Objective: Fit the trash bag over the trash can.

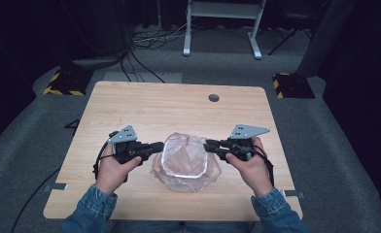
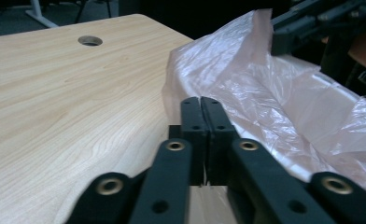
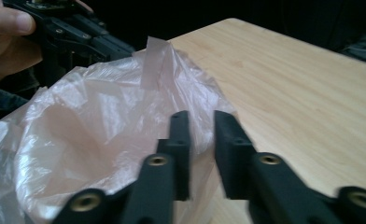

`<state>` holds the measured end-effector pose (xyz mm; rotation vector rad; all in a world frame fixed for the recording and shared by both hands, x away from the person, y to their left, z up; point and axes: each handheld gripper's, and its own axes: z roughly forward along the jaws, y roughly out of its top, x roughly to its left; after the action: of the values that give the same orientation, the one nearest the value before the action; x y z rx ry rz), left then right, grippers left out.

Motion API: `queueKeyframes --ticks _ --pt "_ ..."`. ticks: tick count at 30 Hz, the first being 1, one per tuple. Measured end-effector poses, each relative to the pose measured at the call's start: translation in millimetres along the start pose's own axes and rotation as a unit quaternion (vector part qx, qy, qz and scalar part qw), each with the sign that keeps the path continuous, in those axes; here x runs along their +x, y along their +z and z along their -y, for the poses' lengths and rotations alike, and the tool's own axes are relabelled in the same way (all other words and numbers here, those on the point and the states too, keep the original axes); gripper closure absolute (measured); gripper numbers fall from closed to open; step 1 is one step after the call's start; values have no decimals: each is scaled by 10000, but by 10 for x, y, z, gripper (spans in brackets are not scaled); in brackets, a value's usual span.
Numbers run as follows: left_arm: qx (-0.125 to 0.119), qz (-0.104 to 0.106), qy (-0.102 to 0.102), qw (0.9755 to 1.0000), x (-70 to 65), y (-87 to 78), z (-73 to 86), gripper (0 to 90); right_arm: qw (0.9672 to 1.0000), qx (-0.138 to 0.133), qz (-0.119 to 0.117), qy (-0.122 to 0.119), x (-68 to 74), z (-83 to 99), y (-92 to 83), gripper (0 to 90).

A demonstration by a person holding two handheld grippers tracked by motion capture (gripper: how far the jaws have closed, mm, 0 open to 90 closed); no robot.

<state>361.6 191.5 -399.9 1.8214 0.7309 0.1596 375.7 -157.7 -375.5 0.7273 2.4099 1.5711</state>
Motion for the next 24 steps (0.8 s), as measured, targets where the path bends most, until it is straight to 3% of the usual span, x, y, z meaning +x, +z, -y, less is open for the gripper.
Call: queueKeyframes --ticks 3,6,11,12,15,19,22,24 --pt "74 -249 214 9994 -16 17 -26 900 9999 -20 142 -97 1 -39 -29 893" --pt "72 -414 337 9985 -16 53 -46 900 9996 -59 246 -130 -16 -55 -26 900" --pt "275 -605 379 9971 -19 203 -7 900 9971 260 624 -339 -42 -21 127 900" --pt "315 -548 341 9974 -20 223 6 900 9968 296 653 -353 -44 -11 153 900" --pt "487 -588 458 9960 -28 260 31 900 9972 347 612 -270 -69 31 200 900" --pt "946 -740 683 9904 -37 336 89 900 9949 790 573 -251 -101 145 294 900" --pt "985 -668 575 9912 -11 341 178 900 9945 925 460 -185 -108 270 354 900" --pt "882 -624 401 9933 1 318 220 900 9948 918 415 -118 -116 331 346 900"
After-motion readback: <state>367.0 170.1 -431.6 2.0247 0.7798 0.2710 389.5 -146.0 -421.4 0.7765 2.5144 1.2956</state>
